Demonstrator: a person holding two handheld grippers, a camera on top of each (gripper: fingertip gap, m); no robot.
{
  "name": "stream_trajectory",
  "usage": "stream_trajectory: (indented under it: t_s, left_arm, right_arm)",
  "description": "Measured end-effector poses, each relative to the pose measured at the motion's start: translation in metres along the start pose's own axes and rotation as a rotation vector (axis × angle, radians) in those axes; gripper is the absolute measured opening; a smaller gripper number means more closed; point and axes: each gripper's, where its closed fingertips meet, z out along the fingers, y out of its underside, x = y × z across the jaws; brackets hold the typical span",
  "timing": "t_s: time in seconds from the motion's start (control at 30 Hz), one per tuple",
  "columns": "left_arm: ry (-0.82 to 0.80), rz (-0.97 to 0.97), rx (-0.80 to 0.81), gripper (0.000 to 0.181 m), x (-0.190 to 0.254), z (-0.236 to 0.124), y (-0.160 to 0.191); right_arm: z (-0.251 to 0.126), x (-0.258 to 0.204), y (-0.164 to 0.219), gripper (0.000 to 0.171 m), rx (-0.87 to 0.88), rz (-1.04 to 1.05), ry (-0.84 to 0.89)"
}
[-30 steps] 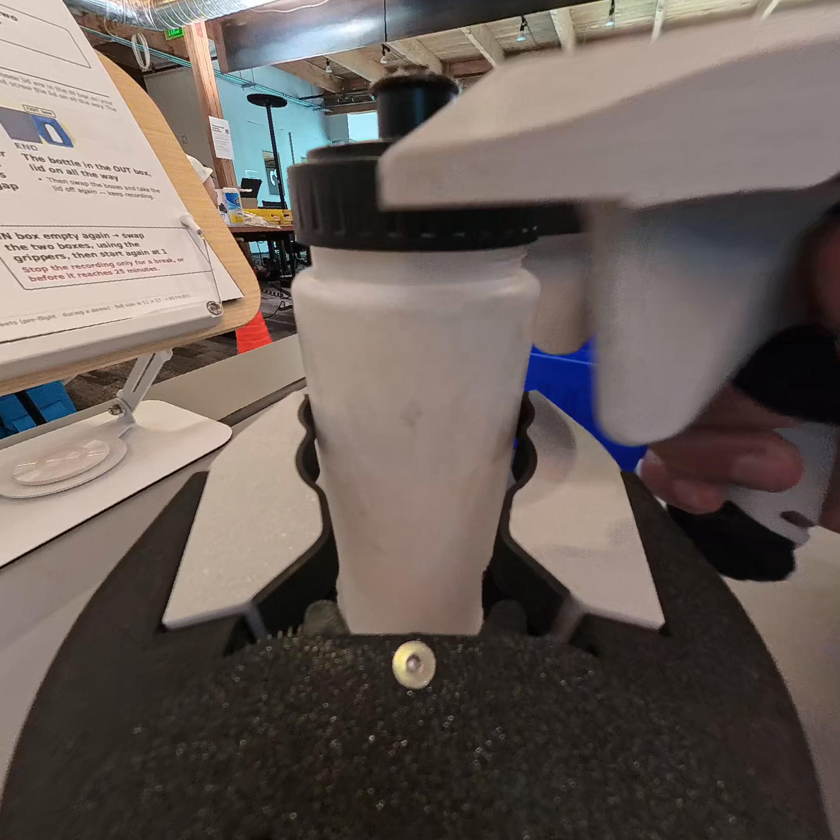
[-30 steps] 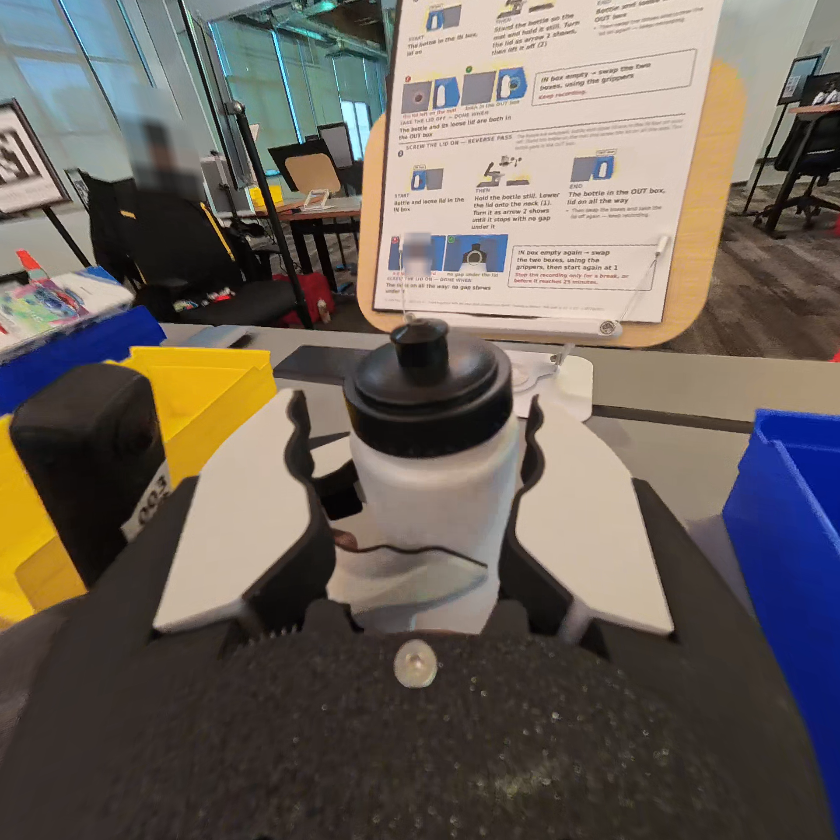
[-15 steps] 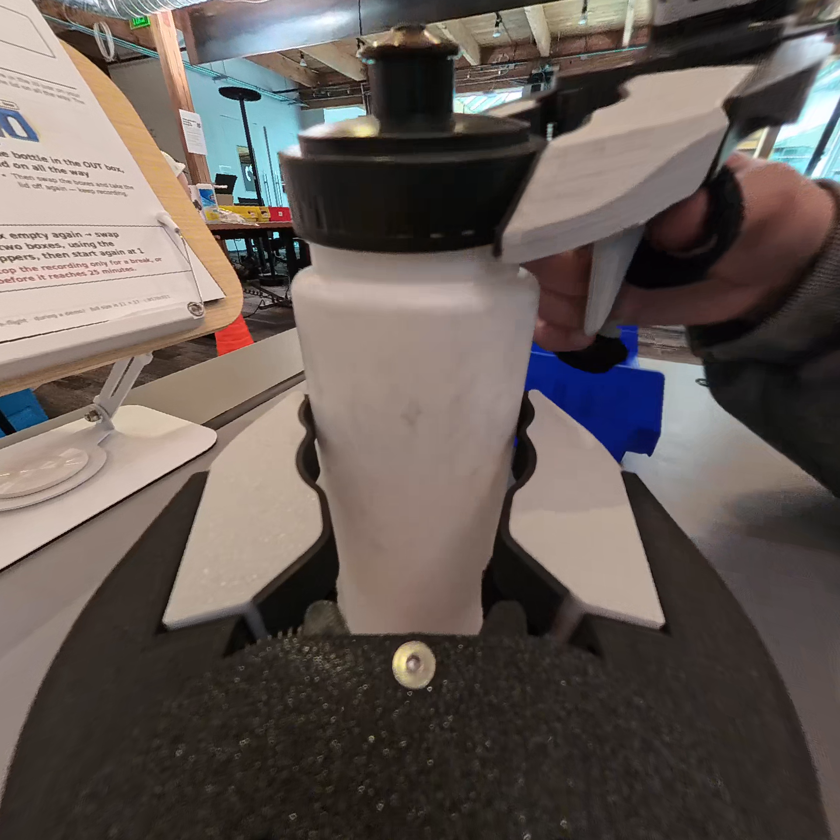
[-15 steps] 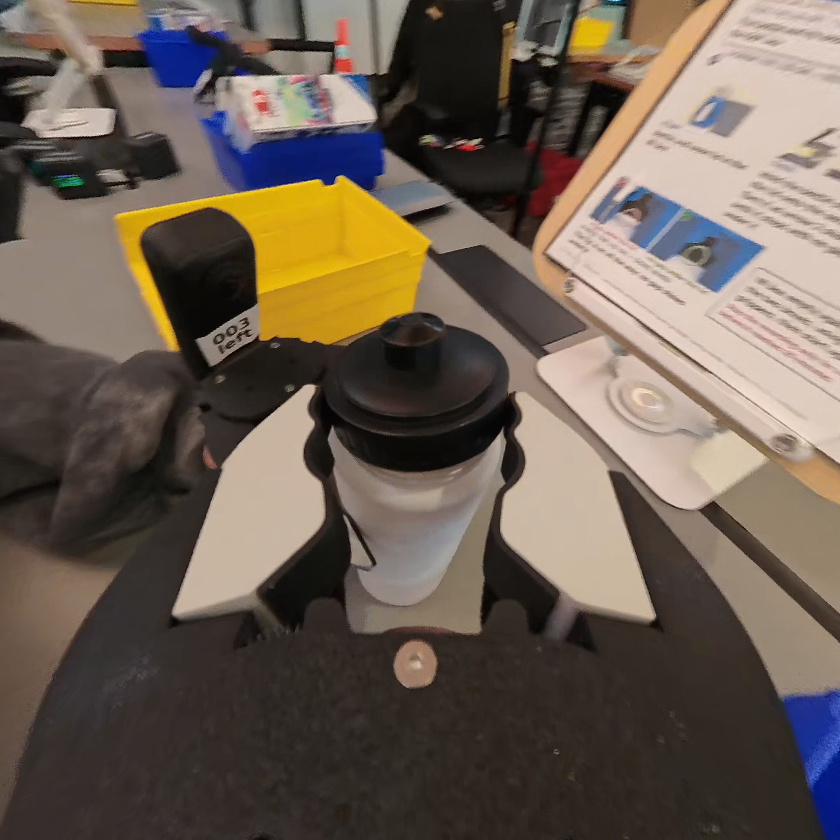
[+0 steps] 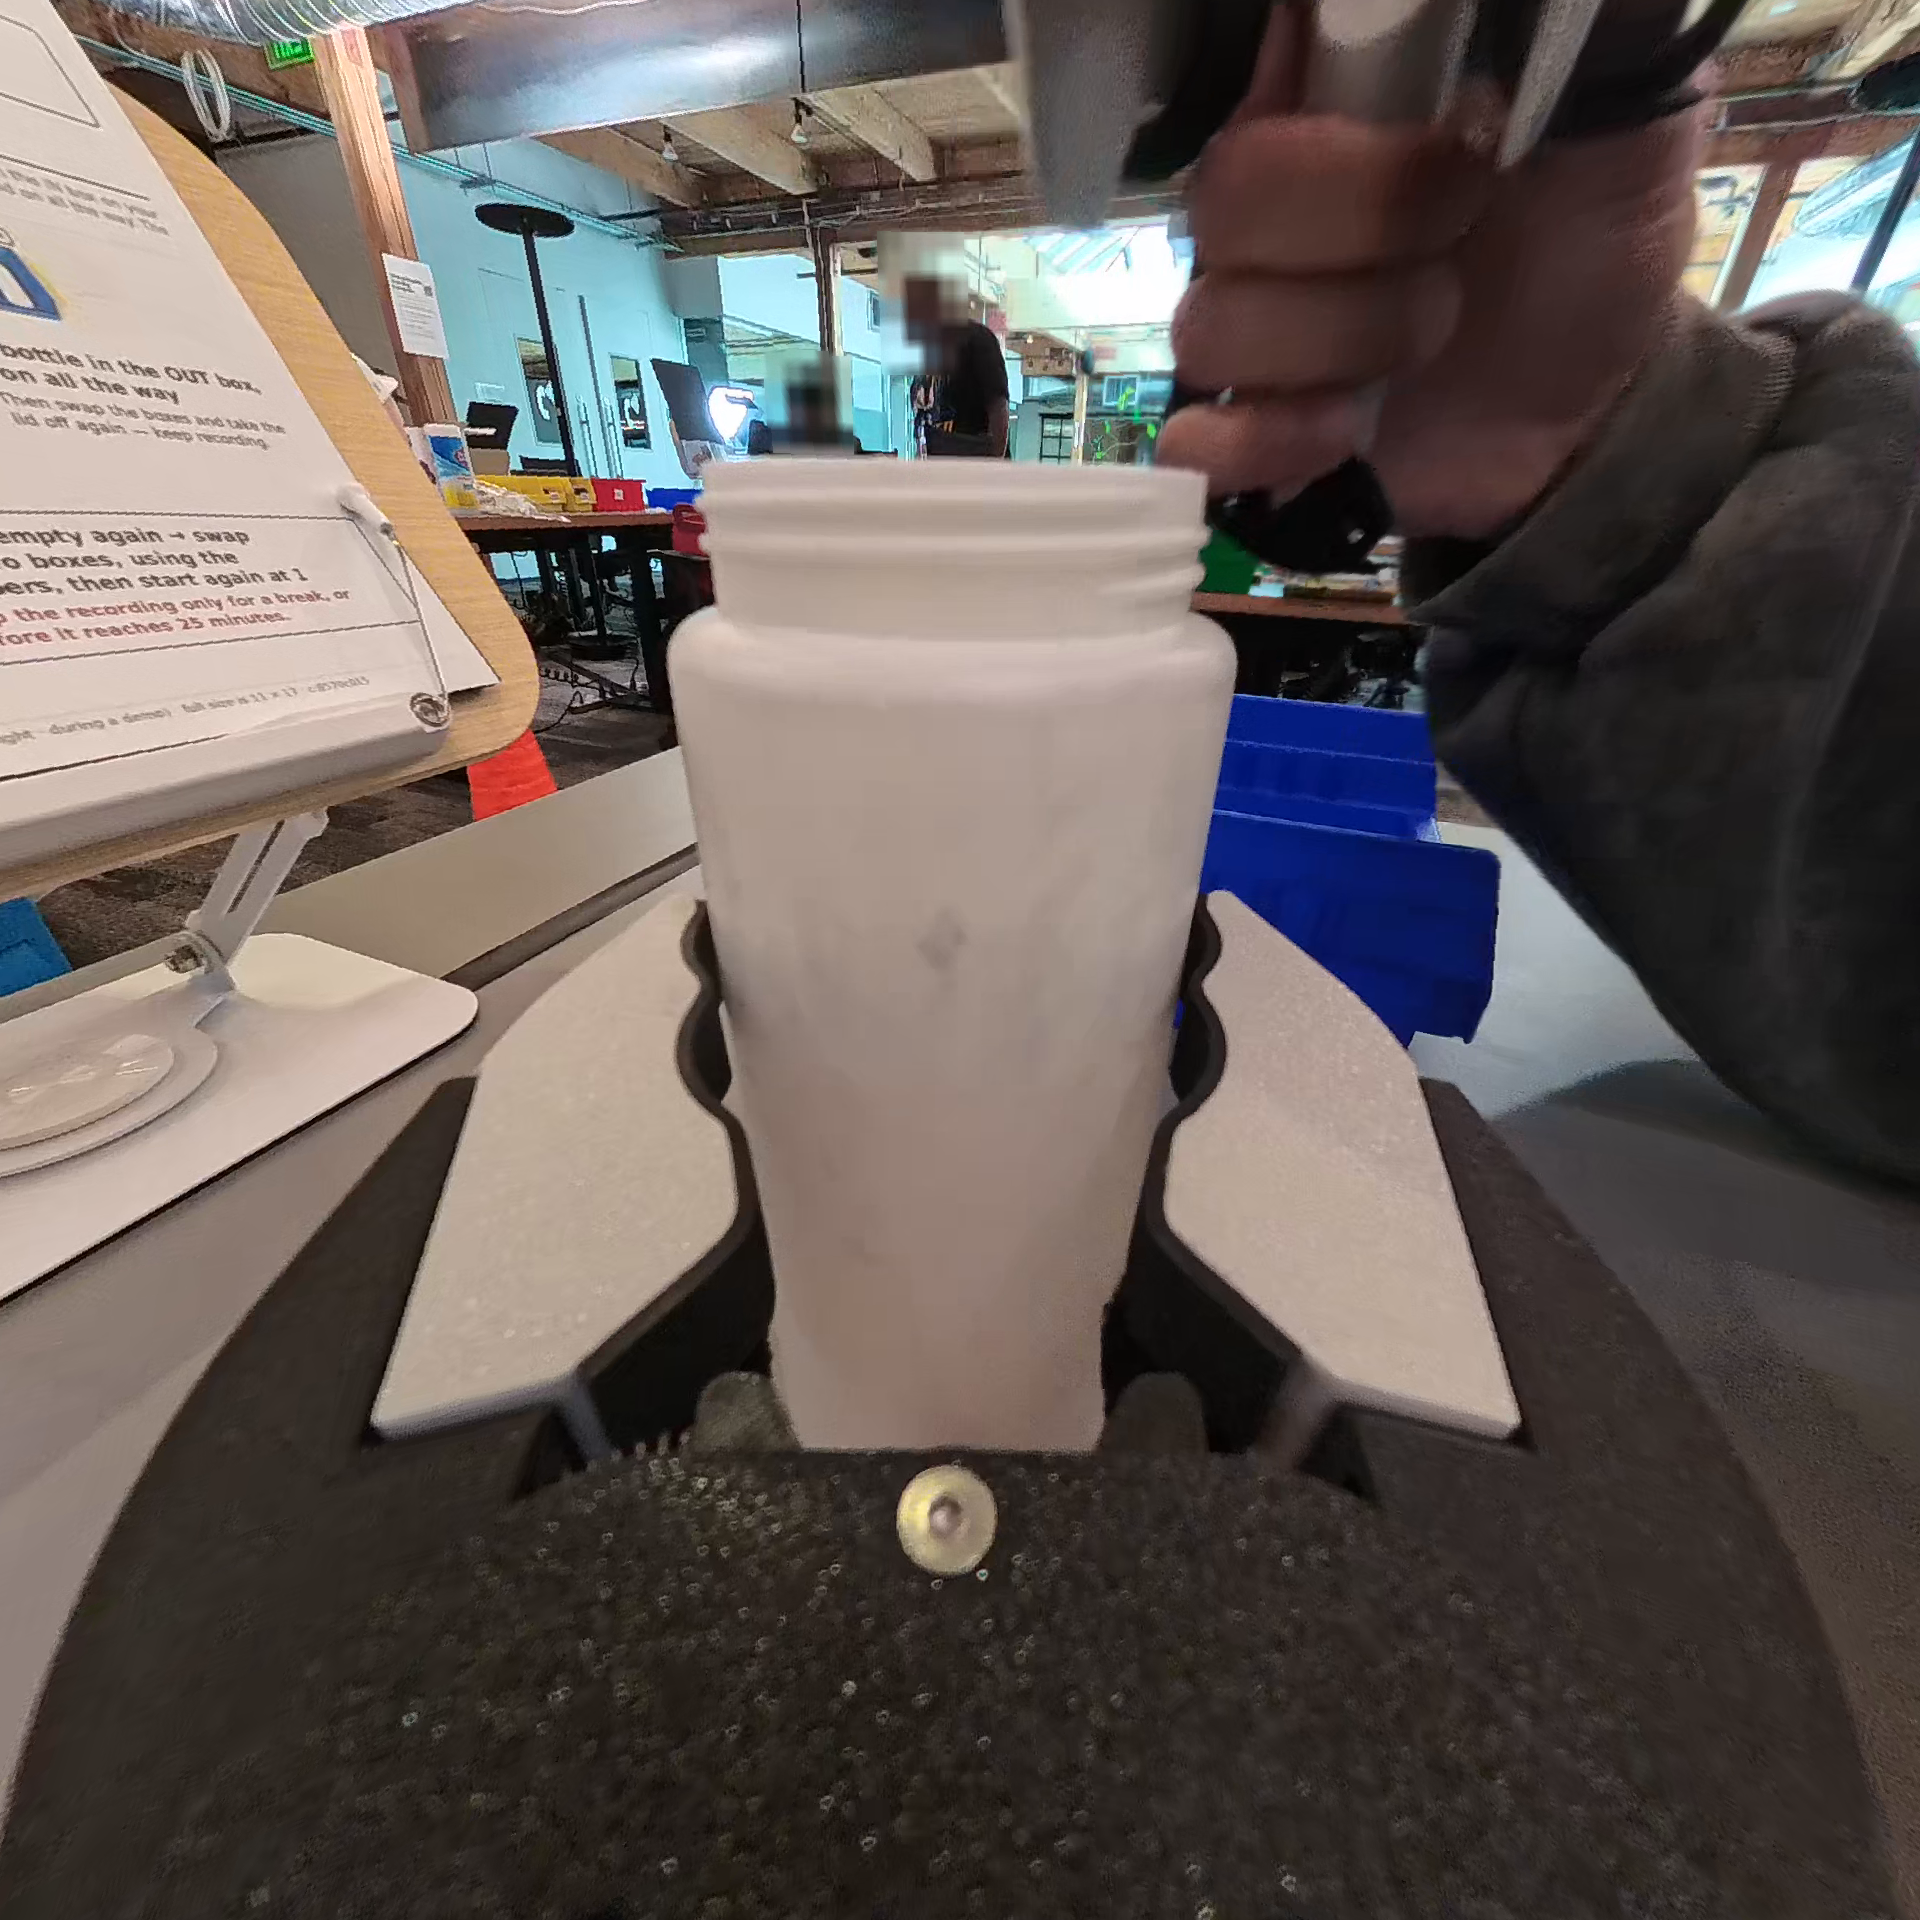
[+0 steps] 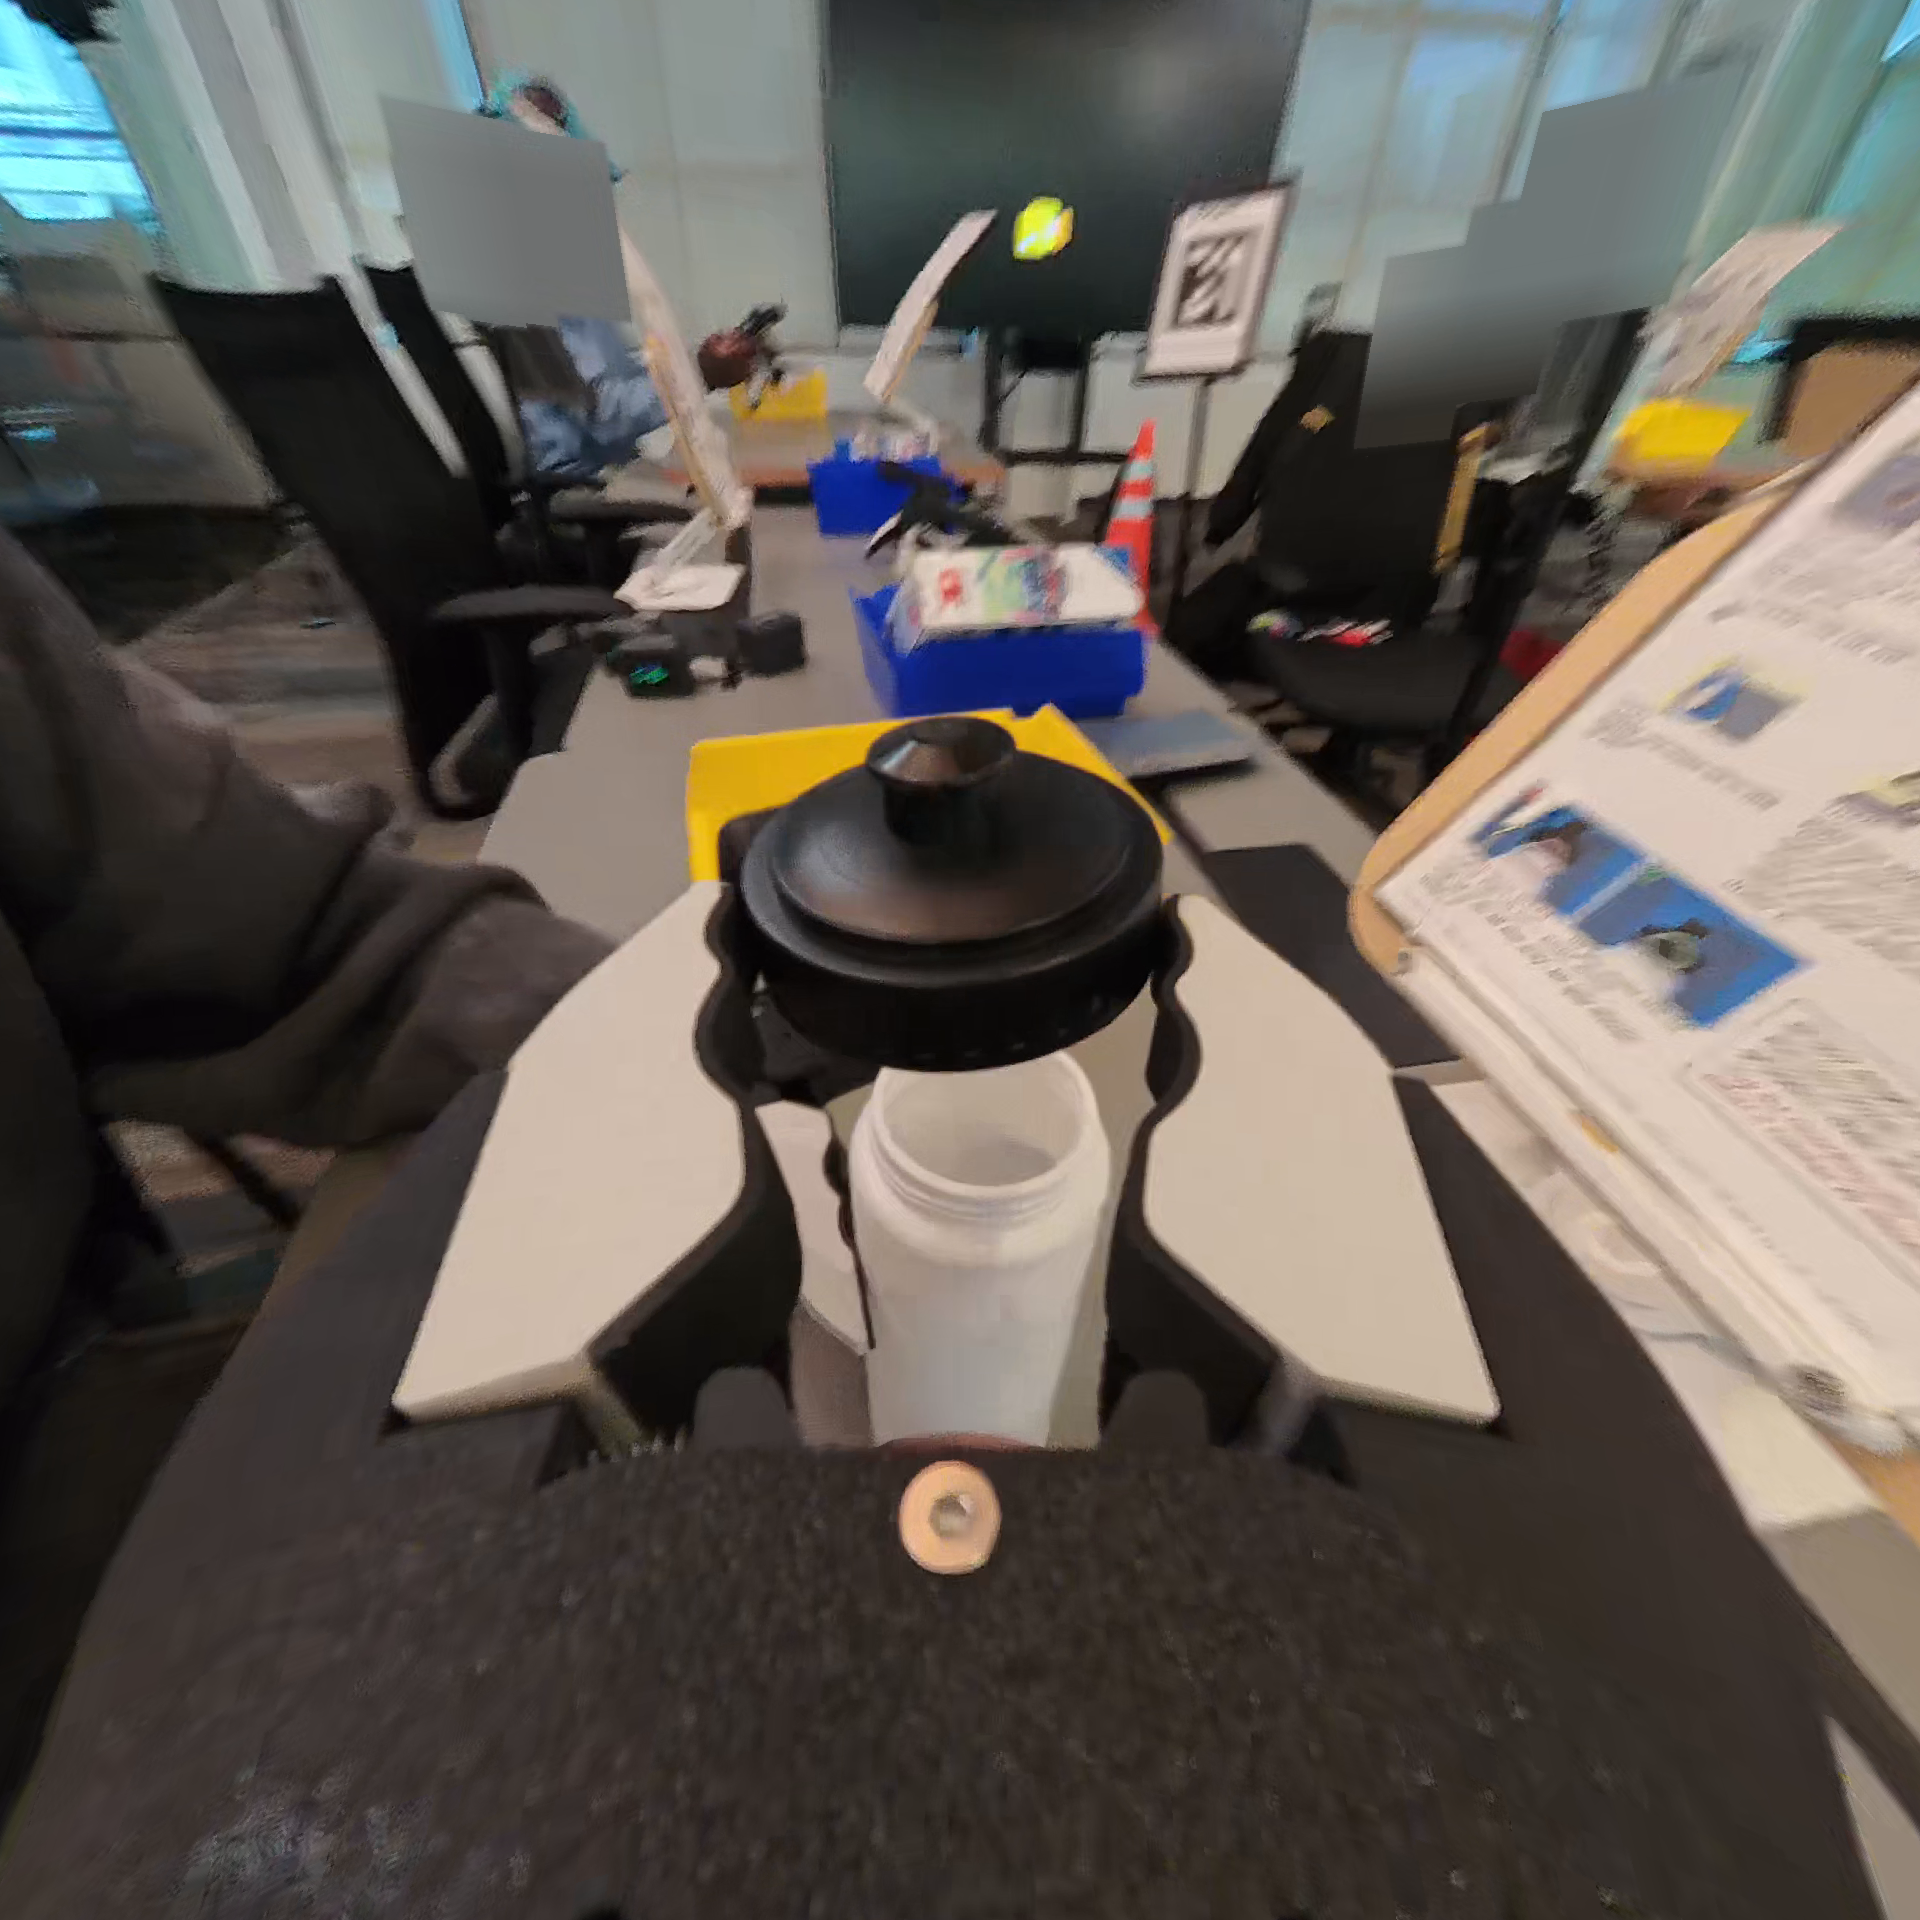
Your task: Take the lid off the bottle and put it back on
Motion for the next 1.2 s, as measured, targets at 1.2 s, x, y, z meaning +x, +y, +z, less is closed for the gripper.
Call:
stream_trajectory:
  t_s: [1.2]
  left_arm:
    - [0.003, -0.022, -0.003, 0.084, 0.000, 0.000, 0.001]
  right_arm:
    - [-0.236, 0.024, 0.175, 0.073, -0.220, 0.294, 1.140]
